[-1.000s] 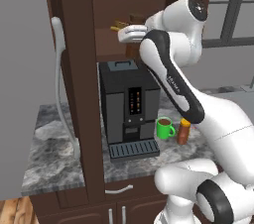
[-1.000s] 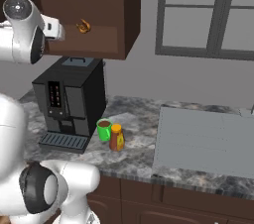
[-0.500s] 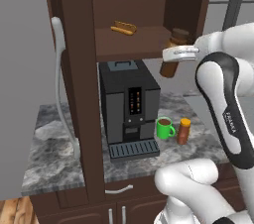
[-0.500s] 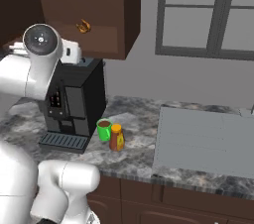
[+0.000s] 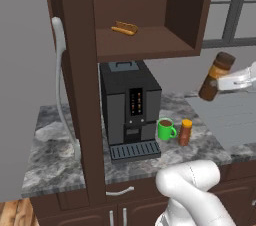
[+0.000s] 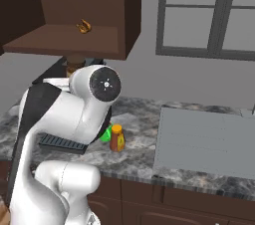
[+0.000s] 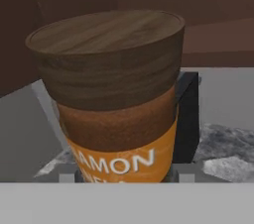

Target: Pick the cinnamon and honey bottle from the cabinet and place them next to the mug.

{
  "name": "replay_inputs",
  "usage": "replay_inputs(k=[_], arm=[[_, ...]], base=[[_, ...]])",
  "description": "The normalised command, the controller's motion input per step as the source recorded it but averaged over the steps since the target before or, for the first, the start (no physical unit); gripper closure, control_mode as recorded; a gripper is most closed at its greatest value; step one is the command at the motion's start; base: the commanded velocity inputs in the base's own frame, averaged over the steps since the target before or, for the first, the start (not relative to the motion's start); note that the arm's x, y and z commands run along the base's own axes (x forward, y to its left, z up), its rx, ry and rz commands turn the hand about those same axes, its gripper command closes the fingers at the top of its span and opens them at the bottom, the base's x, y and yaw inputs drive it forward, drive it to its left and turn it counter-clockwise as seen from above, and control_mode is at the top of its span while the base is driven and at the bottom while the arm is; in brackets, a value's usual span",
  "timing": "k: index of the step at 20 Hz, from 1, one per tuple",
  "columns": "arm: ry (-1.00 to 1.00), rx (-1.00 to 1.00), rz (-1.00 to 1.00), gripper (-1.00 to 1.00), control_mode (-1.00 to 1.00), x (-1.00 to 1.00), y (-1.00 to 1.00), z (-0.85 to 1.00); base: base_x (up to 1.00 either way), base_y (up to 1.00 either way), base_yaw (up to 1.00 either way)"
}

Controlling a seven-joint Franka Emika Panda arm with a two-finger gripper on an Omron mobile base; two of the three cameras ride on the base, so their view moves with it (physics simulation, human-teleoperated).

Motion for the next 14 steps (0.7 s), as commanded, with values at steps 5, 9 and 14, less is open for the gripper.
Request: replay_inputs(k=[5, 9, 14], arm=[[0.0, 0.0, 0.22, 1.0, -1.0, -0.23, -0.99, -0.58], [0.0, -0.01, 0.17, 1.0, -1.0, -0.01, -0.63, -0.7], [0.0, -0.03, 0.05, 1.0, -1.0, 0.0, -0.18, -0.55]], base=[[0.0, 0.0, 0.0], [0.0, 0.0, 0.0], [0.0, 0.0, 0.0]])
